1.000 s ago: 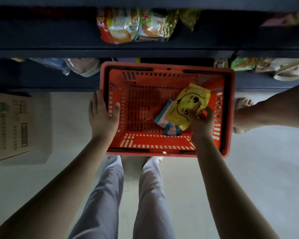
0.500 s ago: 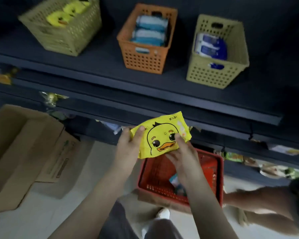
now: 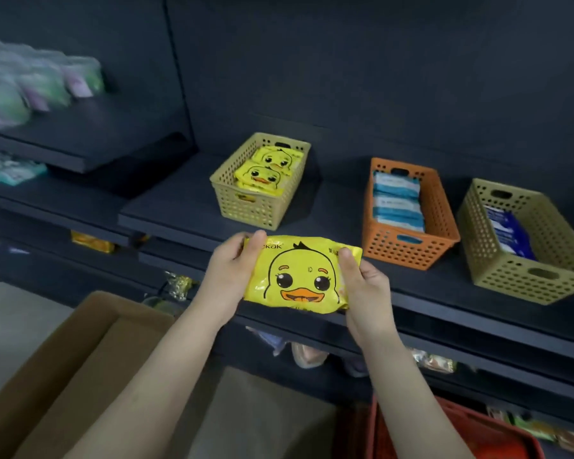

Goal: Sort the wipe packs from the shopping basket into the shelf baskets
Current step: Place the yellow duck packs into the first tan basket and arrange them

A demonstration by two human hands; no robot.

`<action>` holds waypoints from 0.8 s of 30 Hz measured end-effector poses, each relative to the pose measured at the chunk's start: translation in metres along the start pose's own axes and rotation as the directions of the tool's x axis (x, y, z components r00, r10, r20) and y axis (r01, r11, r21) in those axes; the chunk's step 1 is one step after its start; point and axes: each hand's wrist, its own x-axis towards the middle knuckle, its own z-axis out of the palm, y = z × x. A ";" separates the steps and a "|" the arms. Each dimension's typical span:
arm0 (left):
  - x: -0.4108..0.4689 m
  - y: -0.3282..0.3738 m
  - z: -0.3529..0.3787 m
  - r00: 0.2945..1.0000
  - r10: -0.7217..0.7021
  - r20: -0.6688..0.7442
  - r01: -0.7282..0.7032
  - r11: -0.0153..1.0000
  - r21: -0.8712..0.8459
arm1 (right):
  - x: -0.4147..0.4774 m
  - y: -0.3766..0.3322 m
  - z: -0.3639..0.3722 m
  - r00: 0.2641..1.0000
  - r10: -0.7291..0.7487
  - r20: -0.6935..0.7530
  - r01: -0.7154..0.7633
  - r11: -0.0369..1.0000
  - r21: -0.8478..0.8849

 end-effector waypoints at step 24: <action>0.324 0.035 -0.072 0.946 0.291 0.142 -0.320 0.905 0.281 | 0.276 -0.042 0.145 0.953 0.185 0.240 -0.012 0.814 -0.580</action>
